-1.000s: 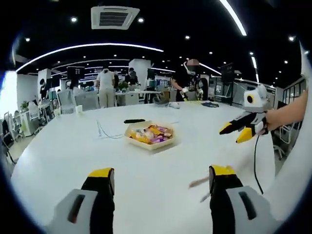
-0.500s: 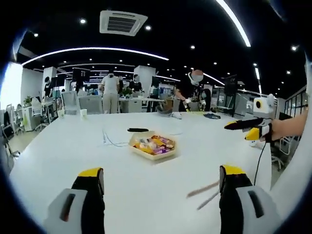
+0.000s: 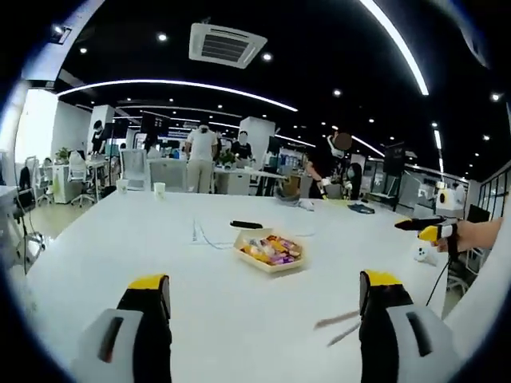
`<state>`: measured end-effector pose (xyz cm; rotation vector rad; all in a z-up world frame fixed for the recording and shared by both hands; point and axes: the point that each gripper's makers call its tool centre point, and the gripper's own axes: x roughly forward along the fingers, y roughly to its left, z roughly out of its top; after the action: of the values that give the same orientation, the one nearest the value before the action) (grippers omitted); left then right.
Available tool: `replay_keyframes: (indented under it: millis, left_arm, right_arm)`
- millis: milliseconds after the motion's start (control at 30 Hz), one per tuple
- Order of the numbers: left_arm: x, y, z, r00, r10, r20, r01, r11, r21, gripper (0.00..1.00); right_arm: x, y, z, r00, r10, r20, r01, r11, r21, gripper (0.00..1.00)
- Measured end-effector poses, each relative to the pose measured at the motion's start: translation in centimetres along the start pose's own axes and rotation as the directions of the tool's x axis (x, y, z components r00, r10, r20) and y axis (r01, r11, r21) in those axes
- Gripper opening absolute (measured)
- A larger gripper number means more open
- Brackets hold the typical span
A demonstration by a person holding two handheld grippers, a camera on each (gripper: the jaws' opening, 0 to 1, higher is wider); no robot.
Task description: Place the target food into the container with the food tongs after gripping and lifting it, then release it inside without dropping or visibly crushing the food.
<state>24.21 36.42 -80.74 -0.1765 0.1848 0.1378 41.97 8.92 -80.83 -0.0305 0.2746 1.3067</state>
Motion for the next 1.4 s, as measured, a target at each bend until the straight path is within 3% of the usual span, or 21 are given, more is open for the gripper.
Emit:
replay_keyframes:
  millis: [200, 300, 633, 800, 867, 1033, 1133, 1267, 1400]
  left_arm:
    - [-0.9, -0.3, -0.6, 1.000, 0.008, -0.019, -0.008, 1.000, 0.026, 0.99]
    - [-1.4, 0.0, -0.3, 0.999, 0.026, 0.020, -0.026, 1.000, -0.008, 0.99]
    - [-2.1, 0.4, -1.0, 0.998, 0.056, 0.025, -0.055, 0.998, -0.042, 0.99]
    - [-2.0, 1.1, -0.3, 0.995, 0.089, 0.055, -0.079, 0.985, -0.155, 0.99]
    - [-2.0, 1.0, 0.4, 0.992, 0.088, 0.094, -0.074, 0.987, -0.142, 0.99]
    - [-1.2, 1.2, 0.5, 0.992, 0.079, 0.096, -0.062, 0.985, -0.163, 0.99]
    - [-0.7, 1.3, 0.3, 0.994, 0.074, 0.077, -0.061, 0.986, -0.156, 0.99]
    - [-0.4, 1.8, 0.6, 0.993, 0.080, 0.088, -0.066, 0.986, -0.154, 0.99]
    - [-0.9, 1.1, 0.6, 0.991, 0.088, 0.098, -0.072, 0.985, -0.157, 0.99]
  right_arm:
    - [-1.0, -1.0, -0.4, 1.000, -0.022, 0.001, 0.022, 1.000, 0.021, 0.76]
    - [-1.2, -1.6, -0.7, 0.999, -0.035, -0.004, 0.035, 0.998, 0.043, 0.75]
    - [-0.4, -1.1, -0.7, 1.000, -0.011, -0.003, 0.011, 1.000, 0.012, 0.76]
    - [-0.2, -0.9, -2.1, 0.999, -0.006, -0.032, 0.008, 0.999, 0.053, 0.76]
    - [-0.2, -0.9, -2.9, 0.999, -0.005, -0.040, 0.007, 0.999, 0.054, 0.76]
    - [-0.8, -1.1, -3.2, 0.999, -0.036, -0.020, 0.038, 0.996, 0.080, 0.76]
    - [-1.3, -1.2, -3.7, 0.999, -0.046, 0.007, 0.044, 0.981, 0.187, 0.74]
    - [-1.8, -1.6, -5.7, 0.998, -0.039, -0.054, 0.048, 0.984, 0.174, 0.74]
    - [-1.6, -1.9, -5.6, 0.998, -0.040, -0.058, 0.049, 0.983, 0.177, 0.74]
